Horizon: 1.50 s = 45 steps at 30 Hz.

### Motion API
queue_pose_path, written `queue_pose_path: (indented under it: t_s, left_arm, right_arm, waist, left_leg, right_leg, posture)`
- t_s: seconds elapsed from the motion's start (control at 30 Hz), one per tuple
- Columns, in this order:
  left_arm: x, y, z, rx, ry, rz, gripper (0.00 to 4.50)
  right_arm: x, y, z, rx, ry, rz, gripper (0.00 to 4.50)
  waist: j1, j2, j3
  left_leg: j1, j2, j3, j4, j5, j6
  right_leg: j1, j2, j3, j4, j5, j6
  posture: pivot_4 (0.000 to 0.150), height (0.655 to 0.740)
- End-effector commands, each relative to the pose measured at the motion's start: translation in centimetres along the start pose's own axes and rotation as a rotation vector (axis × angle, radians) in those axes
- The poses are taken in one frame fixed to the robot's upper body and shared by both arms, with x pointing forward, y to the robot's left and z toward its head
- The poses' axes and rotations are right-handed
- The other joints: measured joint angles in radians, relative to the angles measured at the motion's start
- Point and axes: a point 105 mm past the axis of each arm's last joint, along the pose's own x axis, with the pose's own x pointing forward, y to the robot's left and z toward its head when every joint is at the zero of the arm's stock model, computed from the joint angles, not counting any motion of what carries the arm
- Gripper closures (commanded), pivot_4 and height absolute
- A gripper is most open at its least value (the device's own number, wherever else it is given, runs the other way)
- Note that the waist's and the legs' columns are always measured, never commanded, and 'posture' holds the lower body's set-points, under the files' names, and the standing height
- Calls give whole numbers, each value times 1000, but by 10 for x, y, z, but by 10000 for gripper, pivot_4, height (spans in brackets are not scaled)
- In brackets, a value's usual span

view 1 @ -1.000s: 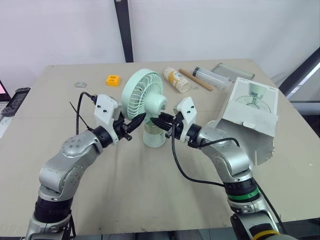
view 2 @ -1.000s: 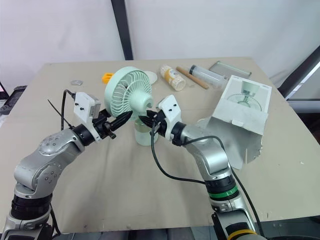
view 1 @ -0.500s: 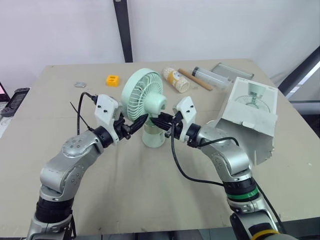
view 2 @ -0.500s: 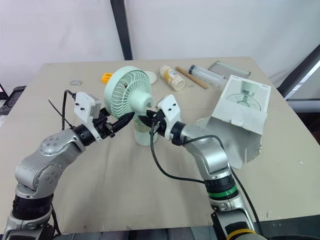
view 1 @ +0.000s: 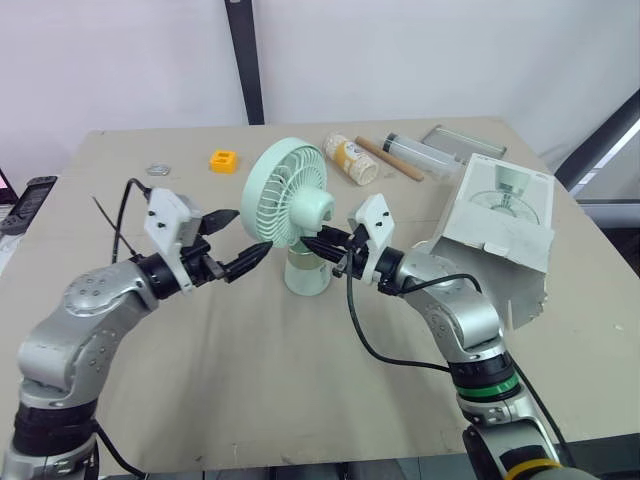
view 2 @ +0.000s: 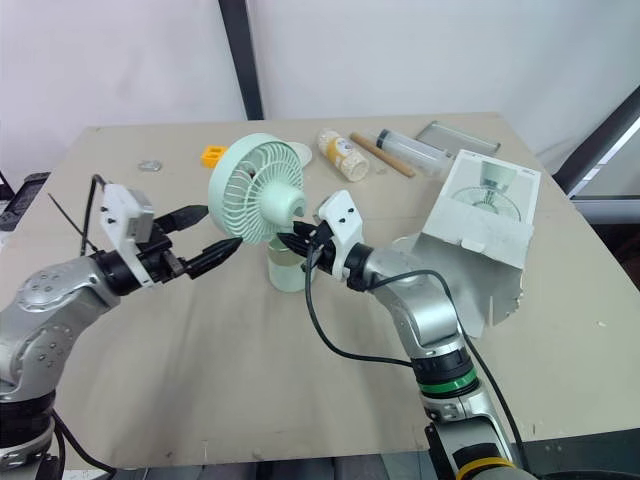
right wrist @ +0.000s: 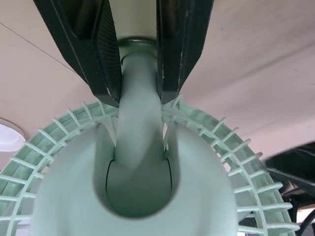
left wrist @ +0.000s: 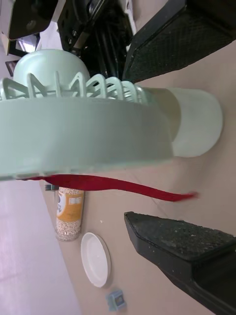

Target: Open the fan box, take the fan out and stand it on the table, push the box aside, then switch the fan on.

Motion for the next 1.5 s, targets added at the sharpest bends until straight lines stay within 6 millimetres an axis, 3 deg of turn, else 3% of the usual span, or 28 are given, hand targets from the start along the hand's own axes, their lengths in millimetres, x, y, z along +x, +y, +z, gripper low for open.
queue_pose_path:
  t_s: [0.03, 0.2, 0.37, 0.67, 0.8, 0.83, 1.0, 1.07, 1.1, 1.13, 1.5]
  left_arm:
    - [-11, -1, 8, 16, -1, -36, 1135]
    - [-19, -7, -6, -9, 72, -76, 1135]
    - [-18, -17, -22, -9, 109, -103, 1135]
    - [-12, -51, -49, -68, 156, -198, 1135]
    - [-13, -62, -60, -111, 175, -235, 12951]
    - [-12, -64, -63, -110, 185, -239, 14135]
    - [-5, -68, -81, -102, 214, -245, 33093]
    - [-1, -69, -86, -96, 216, -247, 36938]
    - [2, -70, -87, -94, 212, -248, 42603]
    - [5, -71, -87, -90, 205, -252, 44493]
    - [20, -83, -87, -91, 180, -285, 44493]
  right_arm:
    - [-7, 10, 42, -86, -141, 120, 40642]
    - [-19, 27, 42, -83, -136, 302, 40642]
    - [-35, 50, 25, -95, -51, 509, 40642]
    - [-47, 63, 4, -112, -1, 628, 40642]
    - [-47, 63, 0, -119, -2, 623, 40642]
    - [-47, 62, -1, -121, -1, 621, 40642]
    - [-47, 61, -4, -132, 2, 614, 40642]
    - [-47, 60, -4, -135, 3, 613, 40642]
    - [-46, 60, -4, -136, 3, 613, 40642]
    - [-46, 60, -4, -135, 4, 612, 40642]
    - [-48, 63, -8, -126, 15, 609, 40642]
  waist:
    - [0, 0, 0]
    - [0, 0, 0]
    - [1, 0, 0]
    - [1, 0, 1]
    - [2, 0, 1]
    - [2, 0, 1]
    - [5, 0, 1]
    - [5, 0, 1]
    - [5, 0, 1]
    - [5, 0, 1]
    - [5, 0, 1]
  left_leg:
    - [0, 0, 0, 0, 0, 0]
    - [0, 0, 0, 0, -1, 1]
    - [0, 0, 0, 0, -1, 2]
    - [0, 1, 0, 0, -2, 4]
    - [0, 1, 0, 0, -2, 4]
    - [0, 1, 0, 0, -2, 4]
    - [0, 1, 0, 0, -2, 3]
    - [0, 1, 0, 0, -2, 3]
    - [0, 1, 0, 0, -2, 3]
    - [0, 1, 0, 0, -2, 3]
    - [0, 1, 0, 0, -2, 4]
  right_leg:
    - [0, 0, 0, 0, 0, 0]
    - [0, 0, 0, 0, 0, 0]
    - [0, -1, 0, -1, 0, 0]
    - [0, -1, 0, -1, 0, 0]
    - [1, -1, 0, -1, 0, 0]
    - [1, -1, 1, -1, 0, 0]
    - [1, -1, 0, -1, 0, 0]
    - [1, -1, 0, -1, 0, 0]
    - [1, -1, 0, -1, 0, 0]
    - [1, -1, 0, -1, 0, 0]
    - [1, -1, 0, -1, 0, 0]
  posture:
    - [1500, 7400]
    - [1500, 7400]
    - [1500, 7400]
    - [1500, 7400]
    - [1500, 7400]
    - [1500, 7400]
    - [1500, 7400]
    - [1500, 7400]
    - [1500, 7400]
    - [1500, 7400]
    - [1500, 7400]
